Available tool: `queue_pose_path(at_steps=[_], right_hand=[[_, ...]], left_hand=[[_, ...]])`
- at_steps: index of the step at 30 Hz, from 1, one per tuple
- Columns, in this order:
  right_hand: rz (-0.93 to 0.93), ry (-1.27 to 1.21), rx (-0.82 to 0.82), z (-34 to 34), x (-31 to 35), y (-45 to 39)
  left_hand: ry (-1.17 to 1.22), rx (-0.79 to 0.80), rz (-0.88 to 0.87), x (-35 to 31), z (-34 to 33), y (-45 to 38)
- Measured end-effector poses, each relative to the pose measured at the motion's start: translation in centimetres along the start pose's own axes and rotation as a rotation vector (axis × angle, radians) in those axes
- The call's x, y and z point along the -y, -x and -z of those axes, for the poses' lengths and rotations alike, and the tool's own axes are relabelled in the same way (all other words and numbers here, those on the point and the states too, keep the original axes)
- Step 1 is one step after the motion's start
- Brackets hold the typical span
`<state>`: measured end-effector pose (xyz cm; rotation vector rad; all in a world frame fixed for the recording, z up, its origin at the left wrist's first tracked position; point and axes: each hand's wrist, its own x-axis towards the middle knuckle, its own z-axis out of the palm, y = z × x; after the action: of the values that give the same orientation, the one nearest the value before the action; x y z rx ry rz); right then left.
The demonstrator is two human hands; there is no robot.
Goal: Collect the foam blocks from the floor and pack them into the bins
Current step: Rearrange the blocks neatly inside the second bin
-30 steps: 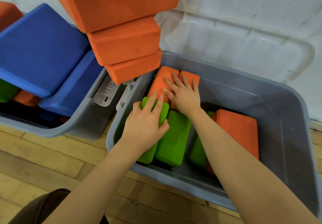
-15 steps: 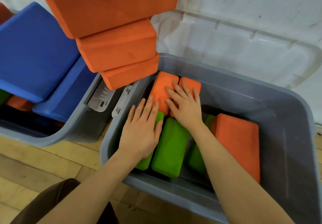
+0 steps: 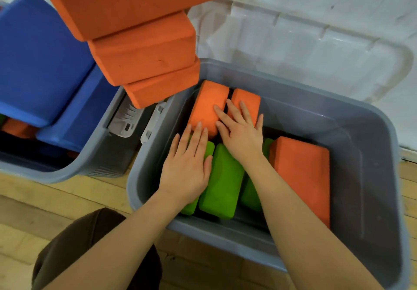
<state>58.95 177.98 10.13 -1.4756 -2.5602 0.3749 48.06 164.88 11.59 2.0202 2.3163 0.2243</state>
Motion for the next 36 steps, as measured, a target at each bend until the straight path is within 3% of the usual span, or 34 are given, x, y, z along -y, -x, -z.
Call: queue_pose_path(at_steps=[5, 15, 18, 24, 28, 34, 36], right_hand=[[0.012, 0.008, -0.008, -0.4, -0.1, 0.5], [0.051, -0.057, -0.272, -2.4, 1.0, 0.1], [-0.019, -0.111, -0.318, -2.3, 1.0, -0.1], [0.018, -0.483, -0.19, -0.7, 1.0, 1.4], [-0.019, -0.435, -0.204, 0.8, -0.4, 4.4], [-0.025, -0.397, -0.225, 4.6, -6.9, 7.7], [-0.06, -0.346, -0.223, 4.9, -10.1, 10.2]], left_hand=[[0.011, 0.042, 0.017, 0.1, -1.1, -0.9], [0.048, 0.058, 0.037, 1.8, -1.4, -1.3], [0.053, 0.065, 0.028, 2.1, -1.5, -1.5], [0.055, 0.104, 0.029, 1.9, -1.3, -1.7], [0.062, 0.127, 0.03, 1.2, -0.8, -1.7], [0.129, -0.129, -0.04, -5.7, 0.4, -2.4], [0.2, -0.137, -0.079, -8.8, 0.5, -2.9]])
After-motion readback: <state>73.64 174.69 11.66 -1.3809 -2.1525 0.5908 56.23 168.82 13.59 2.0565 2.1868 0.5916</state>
